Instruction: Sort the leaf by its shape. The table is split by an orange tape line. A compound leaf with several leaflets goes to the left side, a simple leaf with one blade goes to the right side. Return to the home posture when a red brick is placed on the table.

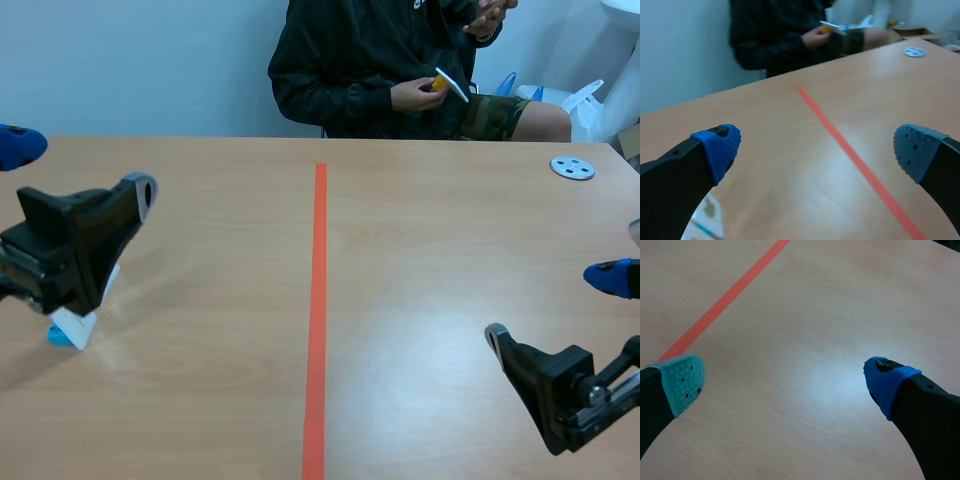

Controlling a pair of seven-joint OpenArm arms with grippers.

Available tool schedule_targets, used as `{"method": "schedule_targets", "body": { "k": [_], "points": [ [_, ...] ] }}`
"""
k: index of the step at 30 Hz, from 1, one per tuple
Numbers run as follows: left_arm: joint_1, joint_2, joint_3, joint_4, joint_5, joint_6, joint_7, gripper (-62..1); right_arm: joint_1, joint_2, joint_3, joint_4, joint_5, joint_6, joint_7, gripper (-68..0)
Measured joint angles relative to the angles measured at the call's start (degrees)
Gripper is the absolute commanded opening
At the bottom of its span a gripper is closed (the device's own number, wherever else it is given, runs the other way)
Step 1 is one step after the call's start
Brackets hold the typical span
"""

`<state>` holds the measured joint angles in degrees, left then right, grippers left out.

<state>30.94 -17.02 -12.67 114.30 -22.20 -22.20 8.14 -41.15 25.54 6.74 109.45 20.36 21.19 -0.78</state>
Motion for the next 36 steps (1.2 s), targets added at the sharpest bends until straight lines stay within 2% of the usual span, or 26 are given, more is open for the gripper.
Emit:
{"method": "schedule_targets", "body": {
  "k": [2, 7, 12, 17, 21, 26, 36],
  "points": [
    [1.99, -0.02, 0.76, 0.68, 0.02, -1.97, 0.04, 1.4, 0.00, 0.00, 0.00, 0.00, 0.00, 0.00, 0.00, 0.4],
    [5.18, 0.00, 5.55, -0.37, 0.20, -2.05, 0.68, 1.4, 0.00, 0.00, 0.00, 0.00, 0.02, 0.00, 0.00, 0.4],
    [5.55, 0.59, 12.52, -1.14, 6.03, -1.64, 0.92, 1.4, 0.00, 0.00, 0.00, 0.00, 0.09, 0.00, 0.00, 0.4],
    [5.38, 3.30, 16.83, -3.52, 9.31, 1.57, 0.90, 1.4, 0.00, 0.00, 0.00, 0.00, 0.90, 0.00, -0.55, 0.4],
    [5.22, 4.33, 18.97, -7.48, 9.44, 4.00, -0.96, 1.4, 0.00, 0.00, 0.00, 0.00, 2.78, 0.00, -2.25, 0.4],
    [4.00, 4.31, 19.10, -10.38, 10.36, 6.60, -1.14, 1.4, 0.00, 0.00, 0.00, 0.00, 2.80, 0.00, -2.56, 0.4],
    [3.15, 4.15, 19.02, -10.38, 10.23, 7.65, -1.49, 1.4, 0.00, 0.00, 0.00, 0.00, 2.80, 0.00, -2.54, 0.4]
  ]
}}
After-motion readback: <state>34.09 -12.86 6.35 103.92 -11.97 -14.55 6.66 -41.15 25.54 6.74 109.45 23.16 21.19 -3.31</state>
